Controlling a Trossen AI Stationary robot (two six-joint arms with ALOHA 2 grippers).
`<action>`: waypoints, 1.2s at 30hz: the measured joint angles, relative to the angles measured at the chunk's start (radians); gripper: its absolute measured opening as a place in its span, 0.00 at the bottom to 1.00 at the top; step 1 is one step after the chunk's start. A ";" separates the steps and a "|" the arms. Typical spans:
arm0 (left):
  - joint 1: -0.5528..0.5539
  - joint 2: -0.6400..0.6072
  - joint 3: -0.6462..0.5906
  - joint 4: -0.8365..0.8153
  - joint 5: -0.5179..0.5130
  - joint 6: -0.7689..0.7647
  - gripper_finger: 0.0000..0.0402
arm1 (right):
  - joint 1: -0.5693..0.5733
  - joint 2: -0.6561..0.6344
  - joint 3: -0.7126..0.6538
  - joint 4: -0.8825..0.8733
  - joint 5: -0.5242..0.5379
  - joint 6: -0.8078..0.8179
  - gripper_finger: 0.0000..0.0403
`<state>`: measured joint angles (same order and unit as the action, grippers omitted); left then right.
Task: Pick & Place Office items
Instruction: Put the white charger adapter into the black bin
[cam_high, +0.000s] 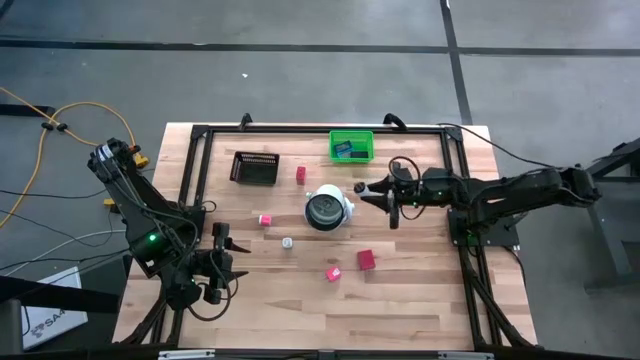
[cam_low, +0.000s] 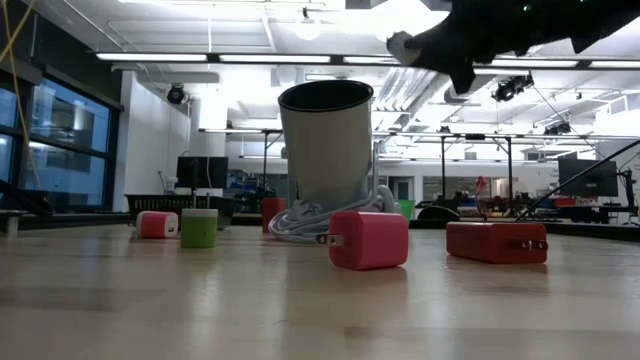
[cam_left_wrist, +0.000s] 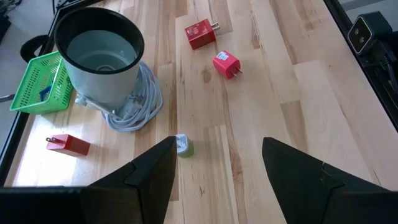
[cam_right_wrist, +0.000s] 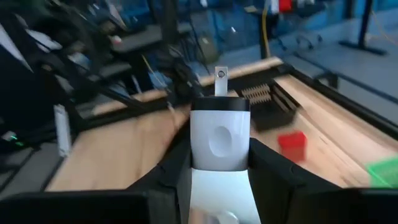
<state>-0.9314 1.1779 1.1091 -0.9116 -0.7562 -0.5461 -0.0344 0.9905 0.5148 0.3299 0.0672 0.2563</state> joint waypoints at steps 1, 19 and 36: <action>0.000 0.000 0.000 0.000 0.000 0.000 0.57 | 0.006 0.000 0.000 0.021 -0.001 0.000 0.28; 0.000 0.000 0.000 0.000 0.000 0.000 0.57 | 0.087 0.256 0.272 0.018 -0.036 -0.153 0.28; 0.000 0.000 0.000 0.000 0.000 0.000 0.57 | 0.160 0.503 0.523 0.018 -0.060 -0.253 0.28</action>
<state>-0.9317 1.1782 1.1091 -0.9118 -0.7562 -0.5461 0.1254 1.4933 1.0378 0.3481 0.0074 0.0028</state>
